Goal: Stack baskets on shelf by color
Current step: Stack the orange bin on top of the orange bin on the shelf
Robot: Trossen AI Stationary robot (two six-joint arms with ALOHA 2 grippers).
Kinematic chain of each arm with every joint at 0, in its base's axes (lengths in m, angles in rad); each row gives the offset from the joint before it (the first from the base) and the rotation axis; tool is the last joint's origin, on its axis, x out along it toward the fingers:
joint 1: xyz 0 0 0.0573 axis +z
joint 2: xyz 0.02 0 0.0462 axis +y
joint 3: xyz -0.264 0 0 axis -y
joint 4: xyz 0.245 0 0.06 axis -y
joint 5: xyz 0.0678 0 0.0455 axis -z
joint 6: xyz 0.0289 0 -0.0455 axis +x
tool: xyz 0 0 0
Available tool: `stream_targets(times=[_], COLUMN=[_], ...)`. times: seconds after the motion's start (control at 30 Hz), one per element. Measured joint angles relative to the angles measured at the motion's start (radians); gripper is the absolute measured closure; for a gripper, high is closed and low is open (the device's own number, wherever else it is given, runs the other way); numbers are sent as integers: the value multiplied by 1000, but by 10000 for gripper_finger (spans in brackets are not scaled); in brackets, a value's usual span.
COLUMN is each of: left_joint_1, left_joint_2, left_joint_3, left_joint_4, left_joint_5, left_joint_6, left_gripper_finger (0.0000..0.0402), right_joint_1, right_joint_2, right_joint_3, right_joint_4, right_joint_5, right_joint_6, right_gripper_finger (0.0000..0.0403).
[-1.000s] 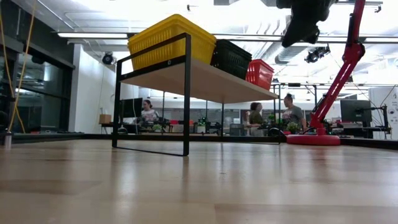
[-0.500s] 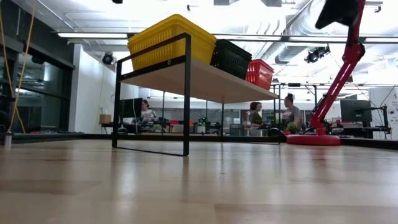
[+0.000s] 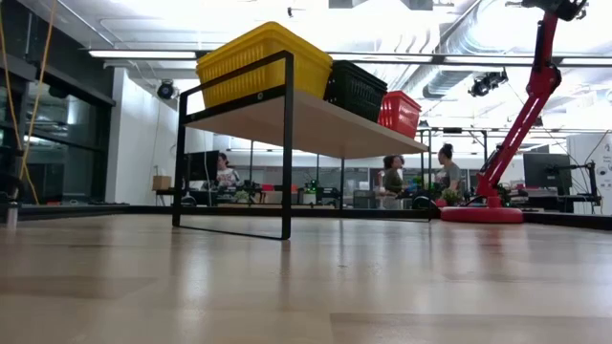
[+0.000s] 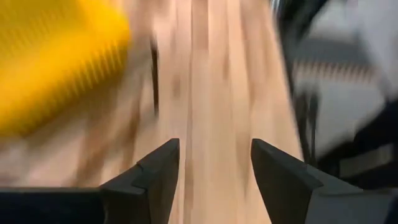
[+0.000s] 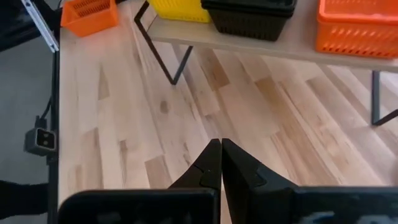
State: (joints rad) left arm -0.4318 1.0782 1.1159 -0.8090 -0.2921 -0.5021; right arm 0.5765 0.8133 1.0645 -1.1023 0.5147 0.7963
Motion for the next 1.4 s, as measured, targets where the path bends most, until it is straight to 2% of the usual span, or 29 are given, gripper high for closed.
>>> stream_targets(times=[0.17, 0.23, 0.3, 0.37, 0.53, 0.67, 0.77, 0.9, 1.17, 1.23, 1.3, 1.4], left_joint_1=[-136, -179, -212, -237, -278, -306, -314, -316, -316, -316, -314, -291], left_joint_2=[60, 97, 125, 134, 137, 136, 136, 136, 136, 136, 136, 136], left_joint_3=[12, 10, -13, -66, -239, -340, -400, -463, -540, -553, -554, -544], left_joint_4=[-381, -507, -548, -523, -300, -199, -188, -178, -32, -39, -47, -69], left_joint_5=[125, 172, 200, 251, 429, 402, 363, 362, 380, 378, 393, 455], left_joint_6=[-210, -227, -204, -187, -168, -165, -166, -175, -203, -235, -276, -340], left_gripper_finger=[213, 213, 213, 213, 213, 213, 213, 213, 218, 234, 269, 359], right_joint_1=[17, 17, 17, 17, 17, 17, 17, 17, 16, 16, 16, 16], right_joint_2=[6, 11, 12, 11, 11, 11, 11, 11, 11, 11, 11, 11], right_joint_3=[0, 0, 0, 0, 0, 0, 0, 0, 0, 0, 0, 0], right_joint_4=[0, -2, -12, -21, -32, -32, -32, -32, -32, -32, -32, -36], right_joint_5=[46, 60, 75, 83, 83, 85, 86, 85, 87, 87, 90, 103], right_joint_6=[-7, -12, -18, -18, -10, -8, 11, 29, 35, 35, 35, 34], right_gripper_finger=[403, 403, 403, 403, 403, 403, 403, 403, 403, 403, 403, 403])
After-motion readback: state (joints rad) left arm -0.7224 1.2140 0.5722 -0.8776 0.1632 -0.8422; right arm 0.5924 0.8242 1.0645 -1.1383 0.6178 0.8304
